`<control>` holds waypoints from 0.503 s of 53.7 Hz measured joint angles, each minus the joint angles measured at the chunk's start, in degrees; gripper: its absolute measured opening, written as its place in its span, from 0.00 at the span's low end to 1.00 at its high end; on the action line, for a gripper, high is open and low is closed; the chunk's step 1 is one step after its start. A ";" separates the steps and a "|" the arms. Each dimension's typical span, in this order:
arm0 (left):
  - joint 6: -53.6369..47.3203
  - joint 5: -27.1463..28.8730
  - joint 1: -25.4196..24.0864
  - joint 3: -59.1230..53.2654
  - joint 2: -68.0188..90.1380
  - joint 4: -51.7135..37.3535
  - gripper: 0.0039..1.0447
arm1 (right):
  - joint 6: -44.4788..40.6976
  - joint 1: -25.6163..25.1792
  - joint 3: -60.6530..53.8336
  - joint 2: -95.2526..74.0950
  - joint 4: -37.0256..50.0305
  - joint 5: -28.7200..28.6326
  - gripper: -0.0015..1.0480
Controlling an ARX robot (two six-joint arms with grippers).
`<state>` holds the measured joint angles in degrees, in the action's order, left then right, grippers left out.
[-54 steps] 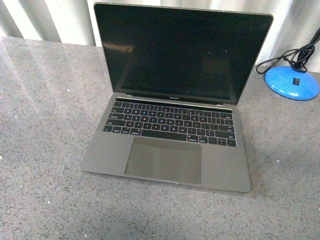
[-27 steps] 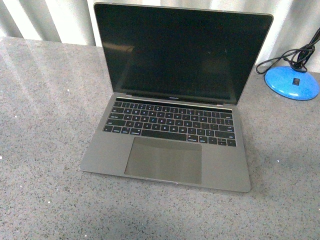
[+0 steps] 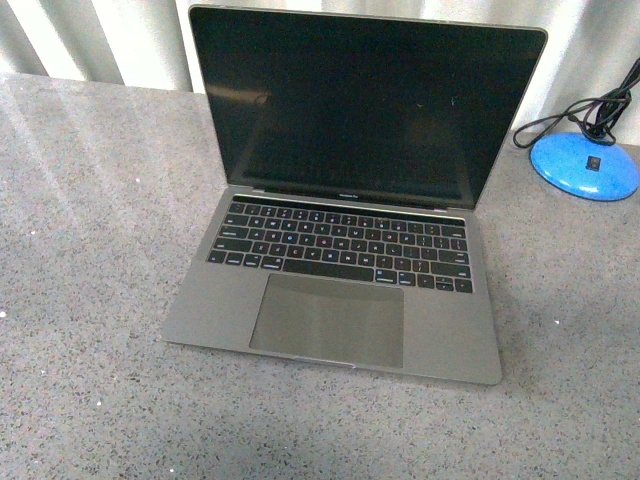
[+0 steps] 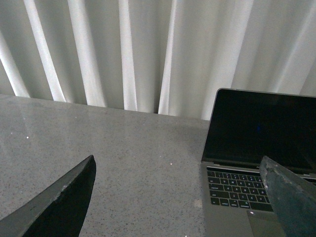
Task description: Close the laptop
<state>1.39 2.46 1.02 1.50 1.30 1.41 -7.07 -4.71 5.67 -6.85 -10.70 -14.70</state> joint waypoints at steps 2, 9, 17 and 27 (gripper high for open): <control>3.85 11.26 2.89 2.16 3.06 5.38 0.94 | -3.41 -1.97 1.95 -4.52 -3.56 -6.01 0.90; 21.20 48.94 9.18 7.04 20.92 13.22 0.94 | -12.57 -3.85 7.54 -22.38 0.72 -14.47 0.90; 17.33 44.02 2.67 8.15 28.17 -4.46 0.94 | -14.91 -2.93 12.57 -34.95 9.53 -12.35 0.90; 10.19 33.27 -1.88 11.93 43.25 -22.25 0.94 | -15.08 -0.28 17.11 -46.31 18.03 -9.38 0.90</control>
<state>11.57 35.73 -0.86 13.43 44.56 -20.84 -22.15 -4.99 22.79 -53.17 7.33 -24.08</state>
